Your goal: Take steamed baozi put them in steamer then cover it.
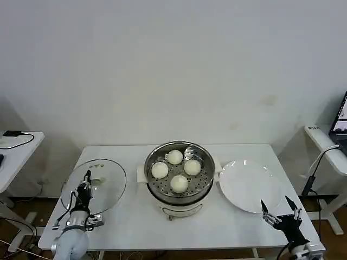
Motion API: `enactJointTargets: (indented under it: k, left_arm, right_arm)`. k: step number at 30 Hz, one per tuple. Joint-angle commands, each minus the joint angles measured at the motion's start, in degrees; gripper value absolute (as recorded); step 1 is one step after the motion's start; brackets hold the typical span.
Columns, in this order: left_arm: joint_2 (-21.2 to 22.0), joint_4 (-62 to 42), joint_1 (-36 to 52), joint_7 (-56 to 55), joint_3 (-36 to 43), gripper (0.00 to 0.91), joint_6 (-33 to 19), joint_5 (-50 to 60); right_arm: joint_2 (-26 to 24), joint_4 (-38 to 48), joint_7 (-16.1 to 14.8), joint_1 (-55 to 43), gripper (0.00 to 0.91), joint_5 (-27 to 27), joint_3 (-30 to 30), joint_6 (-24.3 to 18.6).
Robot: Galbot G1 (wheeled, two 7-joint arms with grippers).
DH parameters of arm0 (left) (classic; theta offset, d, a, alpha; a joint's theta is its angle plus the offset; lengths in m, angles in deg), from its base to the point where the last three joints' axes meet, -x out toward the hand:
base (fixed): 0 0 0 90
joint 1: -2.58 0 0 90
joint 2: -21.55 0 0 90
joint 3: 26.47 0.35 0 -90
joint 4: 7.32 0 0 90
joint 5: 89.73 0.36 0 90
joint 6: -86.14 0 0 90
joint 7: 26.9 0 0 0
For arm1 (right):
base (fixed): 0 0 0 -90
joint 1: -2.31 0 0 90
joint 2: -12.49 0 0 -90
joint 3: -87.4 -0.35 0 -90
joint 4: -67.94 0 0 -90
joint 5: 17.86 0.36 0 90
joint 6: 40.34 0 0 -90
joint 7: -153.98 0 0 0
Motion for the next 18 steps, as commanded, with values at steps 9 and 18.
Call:
enactJointTargets:
  k: [9, 18]
  left_arm:
    - [-7.6, 24.4, -4.6, 11.1, 0.2, 0.0, 10.7, -10.8]
    - [-9.6, 27.4, 3.1, 18.7, 10.1, 0.0, 15.8, -3.8]
  right_arm:
    - [-2.1, -0.2, -0.2, -1.0, 0.907, 0.1, 1.3, 0.9]
    - [0.1, 0.9, 0.2, -2.5, 0.907, -2.5, 1.5, 0.5]
